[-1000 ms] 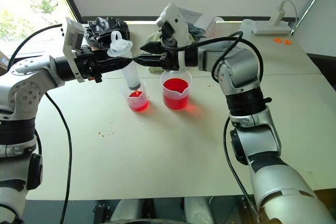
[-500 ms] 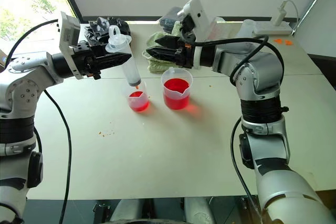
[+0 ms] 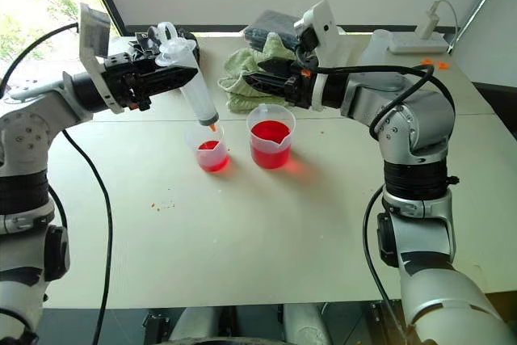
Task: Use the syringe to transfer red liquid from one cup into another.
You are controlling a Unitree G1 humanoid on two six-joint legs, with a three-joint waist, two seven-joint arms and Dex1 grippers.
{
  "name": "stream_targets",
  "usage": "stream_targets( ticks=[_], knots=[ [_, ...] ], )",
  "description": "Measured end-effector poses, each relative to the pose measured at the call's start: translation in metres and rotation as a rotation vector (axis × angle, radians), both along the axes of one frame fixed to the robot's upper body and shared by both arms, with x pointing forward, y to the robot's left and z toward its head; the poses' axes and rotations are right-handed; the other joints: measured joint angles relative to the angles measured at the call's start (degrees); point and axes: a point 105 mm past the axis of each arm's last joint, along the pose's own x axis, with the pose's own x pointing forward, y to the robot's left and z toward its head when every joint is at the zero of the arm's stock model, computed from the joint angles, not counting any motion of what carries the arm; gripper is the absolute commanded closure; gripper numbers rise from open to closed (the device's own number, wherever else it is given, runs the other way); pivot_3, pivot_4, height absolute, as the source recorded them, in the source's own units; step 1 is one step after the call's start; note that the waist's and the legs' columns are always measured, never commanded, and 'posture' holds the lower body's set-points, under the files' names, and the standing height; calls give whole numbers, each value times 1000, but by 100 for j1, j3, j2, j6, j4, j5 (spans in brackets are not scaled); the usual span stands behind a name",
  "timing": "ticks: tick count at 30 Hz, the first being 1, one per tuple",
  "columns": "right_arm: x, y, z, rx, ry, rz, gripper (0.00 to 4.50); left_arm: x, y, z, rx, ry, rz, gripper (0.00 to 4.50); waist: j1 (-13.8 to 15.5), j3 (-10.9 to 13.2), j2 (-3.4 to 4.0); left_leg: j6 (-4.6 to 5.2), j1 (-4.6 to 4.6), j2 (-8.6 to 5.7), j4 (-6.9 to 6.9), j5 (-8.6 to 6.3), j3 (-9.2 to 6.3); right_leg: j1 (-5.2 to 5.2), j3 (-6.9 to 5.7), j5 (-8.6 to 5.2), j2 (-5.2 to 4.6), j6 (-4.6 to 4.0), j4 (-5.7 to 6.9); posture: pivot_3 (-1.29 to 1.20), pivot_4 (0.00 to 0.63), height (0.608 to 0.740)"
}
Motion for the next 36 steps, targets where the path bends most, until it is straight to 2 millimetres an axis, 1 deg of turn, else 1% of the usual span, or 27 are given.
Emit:
stream_targets(
  ticks=[3, 8, 9, 12, 13, 14, 15, 17, 21, 22, 26, 29, 31, 33, 36],
  knots=[
    [1, 0, -4, 8, 13, -7, 2156, 1, 7, 2, -21, 52, 12, 2843, -3, 0, 0, -1, 0, 0, -2, 1, 0, 0, 0, 0, 0, 0, -1, 0, 150, 740],
    [2, 1, -9, 18, 31, -17, 2156, -1, 8, -9, 22, 90, 3, 2843, 0, 0, 0, -4, 0, 0, -4, 2, 0, 0, 0, 0, 0, 0, -3, 0, 150, 740],
    [3, 2, -10, 21, 34, -16, 2156, -1, 8, -6, 19, 85, 2, 2843, 6, 0, 0, -4, 0, 0, -3, 2, 0, 0, 0, 0, -1, 0, -3, 0, 150, 740],
    [2, 3, -10, 26, 34, -14, 2156, 0, 8, 10, 7, 45, 8, 2843, 13, 0, -1, -3, 0, -4, -4, 2, 0, 0, 0, 0, -2, 0, -5, 0, 150, 740],
    [2, 3, -10, 26, 32, -13, 2156, 0, 9, 12, 13, 38, 12, 2843, 5, 0, -1, -4, 1, -4, -6, 2, 0, 0, 0, 0, -2, 0, -5, 0, 150, 740],
    [1, 4, -10, 26, 31, -12, 2156, -2, 11, 8, 35, 30, 16, 2843, -4, 0, 0, -4, 4, -3, -12, 2, 0, 0, 0, 0, -2, 0, -5, 0, 150, 740],
    [1, 3, -10, 25, 29, -16, 2156, -3, 10, 0, 53, 44, 10, 2843, -9, 0, 0, -5, 6, -2, -15, 3, 0, 0, 0, 0, -1, 0, -4, 0, 150, 740],
    [1, 2, -11, 26, 32, -21, 2156, 0, 6, -11, 58, 82, -2, 2843, -7, 2, -3, -10, 4, -1, -14, 6, 0, -1, 0, 0, 0, 0, -6, 0, 150, 740],
    [1, 3, -11, 27, 28, -25, 2156, 1, 5, -5, 55, 58, 0, 2843, -6, 1, -2, -11, 2, -2, -16, 6, 1, 2, 1, 0, 0, 0, -27, 0, 150, 740],
    [0, 3, -11, 27, 27, -25, 2156, 2, 5, -6, 57, 59, 0, 2843, -6, 1, -2, -11, 2, -1, -18, 6, 0, 2, 0, 0, 1, 0, -27, 0, 150, 740],
    [1, 2, -12, 28, 29, -37, 2156, 5, 7, -13, 43, 93, 4, 2843, -5, 1, -2, -11, 2, -1, -18, 7, 1, 2, 1, 0, 1, 0, -29, 0, 150, 740],
    [1, 1, -17, 28, 40, -45, 2156, 14, 10, -23, -5, 172, 22, 2843, 2, 1, -2, -11, 1, -1, -17, 7, 1, 4, 0, 0, 0, 0, -46, 0, 150, 740],
    [1, 2, -18, 33, 45, -48, 2156, 18, 13, -25, -38, 222, 27, 2843, -5, 1, -3, -11, 0, -1, -18, 7, 1, 4, 0, 0, 1, 0, -47, 0, 150, 740],
    [1, 3, -20, 38, 51, -50, 2156, 20, 17, -19, -66, 236, 33, 2843, -8, 1, -3, -11, 0, 0, -18, 7, 1, 4, 0, 0, 2, 0, -48, 0, 150, 740],
    [0, 4, -23, 47, 55, -53, 2156, 21, 26, 0, -117, 236, 51, 2843, -14, 1, -3, -11, 1, 1, -19, 7, 1, 4, 0, 0, 2, 0, -48, 0, 150, 740]
  ],
)
